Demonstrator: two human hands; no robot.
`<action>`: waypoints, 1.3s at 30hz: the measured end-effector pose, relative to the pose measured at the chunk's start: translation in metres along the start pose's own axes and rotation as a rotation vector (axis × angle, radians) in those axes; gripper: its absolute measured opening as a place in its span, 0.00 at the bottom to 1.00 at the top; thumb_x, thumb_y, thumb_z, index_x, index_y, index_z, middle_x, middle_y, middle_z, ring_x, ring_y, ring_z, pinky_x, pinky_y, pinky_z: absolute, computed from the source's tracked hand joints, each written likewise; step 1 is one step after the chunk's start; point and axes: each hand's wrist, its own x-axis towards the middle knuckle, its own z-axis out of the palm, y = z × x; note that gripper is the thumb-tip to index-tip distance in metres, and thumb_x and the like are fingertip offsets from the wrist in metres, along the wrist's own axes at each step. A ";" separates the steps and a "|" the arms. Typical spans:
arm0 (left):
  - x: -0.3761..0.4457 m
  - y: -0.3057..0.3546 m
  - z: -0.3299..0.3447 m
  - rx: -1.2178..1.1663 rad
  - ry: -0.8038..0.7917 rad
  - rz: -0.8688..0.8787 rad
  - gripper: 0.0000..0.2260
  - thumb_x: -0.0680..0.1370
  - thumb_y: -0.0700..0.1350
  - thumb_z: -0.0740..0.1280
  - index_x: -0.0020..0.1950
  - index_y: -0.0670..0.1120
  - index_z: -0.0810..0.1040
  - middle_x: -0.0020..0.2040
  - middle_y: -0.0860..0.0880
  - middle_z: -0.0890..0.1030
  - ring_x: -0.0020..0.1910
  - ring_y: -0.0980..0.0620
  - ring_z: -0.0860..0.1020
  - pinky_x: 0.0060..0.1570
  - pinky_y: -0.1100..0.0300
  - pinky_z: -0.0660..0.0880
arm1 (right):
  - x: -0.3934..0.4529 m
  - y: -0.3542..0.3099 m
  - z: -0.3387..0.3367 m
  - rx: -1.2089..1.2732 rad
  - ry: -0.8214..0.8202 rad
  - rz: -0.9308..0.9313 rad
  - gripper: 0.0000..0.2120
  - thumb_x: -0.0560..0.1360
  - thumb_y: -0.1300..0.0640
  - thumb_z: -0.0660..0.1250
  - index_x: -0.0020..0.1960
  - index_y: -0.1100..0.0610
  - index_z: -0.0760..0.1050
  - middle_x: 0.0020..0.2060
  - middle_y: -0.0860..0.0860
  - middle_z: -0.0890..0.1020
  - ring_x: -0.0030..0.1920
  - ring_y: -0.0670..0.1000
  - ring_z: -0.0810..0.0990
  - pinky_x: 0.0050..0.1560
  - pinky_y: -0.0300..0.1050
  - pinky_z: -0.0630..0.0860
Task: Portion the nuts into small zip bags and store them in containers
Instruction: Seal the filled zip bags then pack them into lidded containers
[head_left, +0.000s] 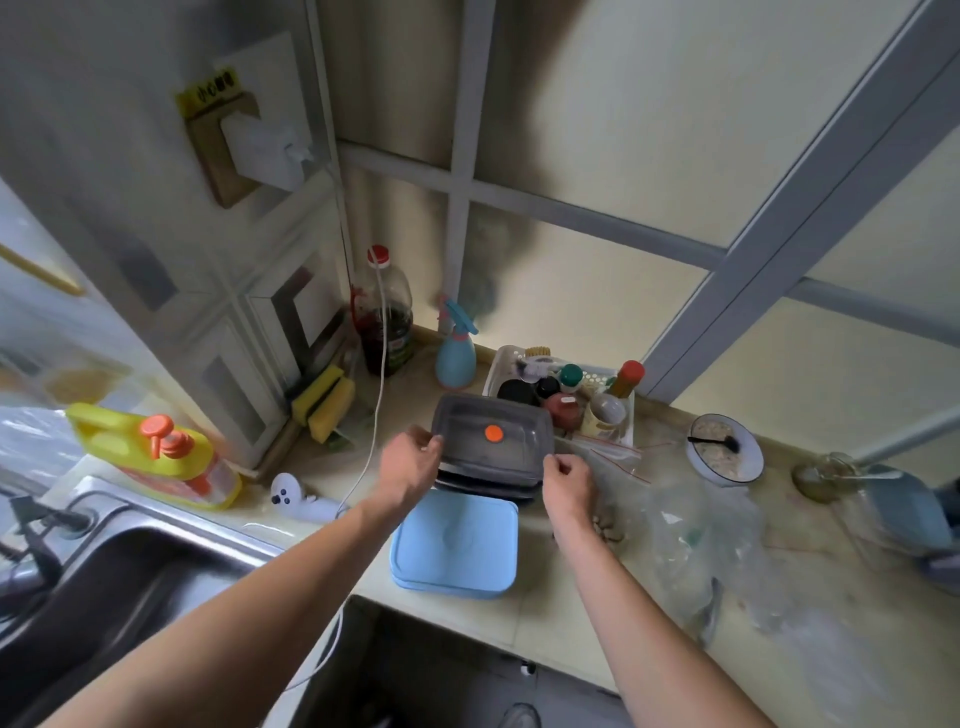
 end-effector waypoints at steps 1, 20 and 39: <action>-0.002 0.004 -0.001 -0.038 0.042 -0.005 0.10 0.78 0.48 0.65 0.48 0.41 0.79 0.44 0.44 0.83 0.45 0.42 0.79 0.41 0.57 0.69 | 0.000 -0.002 -0.003 0.002 0.010 0.005 0.08 0.81 0.57 0.65 0.46 0.59 0.79 0.38 0.52 0.81 0.41 0.55 0.78 0.40 0.43 0.69; -0.091 -0.056 -0.025 -0.084 0.241 0.032 0.16 0.74 0.51 0.54 0.38 0.39 0.72 0.42 0.46 0.73 0.41 0.49 0.72 0.41 0.50 0.71 | -0.046 0.046 -0.015 0.060 -0.330 -0.379 0.28 0.82 0.52 0.66 0.24 0.52 0.64 0.20 0.44 0.69 0.24 0.41 0.65 0.30 0.42 0.61; -0.111 0.018 0.019 0.907 -0.223 0.450 0.59 0.68 0.69 0.71 0.80 0.50 0.33 0.80 0.48 0.32 0.78 0.47 0.32 0.76 0.38 0.36 | -0.050 0.019 -0.027 -0.054 -0.438 -0.470 0.17 0.75 0.53 0.75 0.57 0.55 0.72 0.40 0.49 0.78 0.39 0.47 0.77 0.38 0.29 0.70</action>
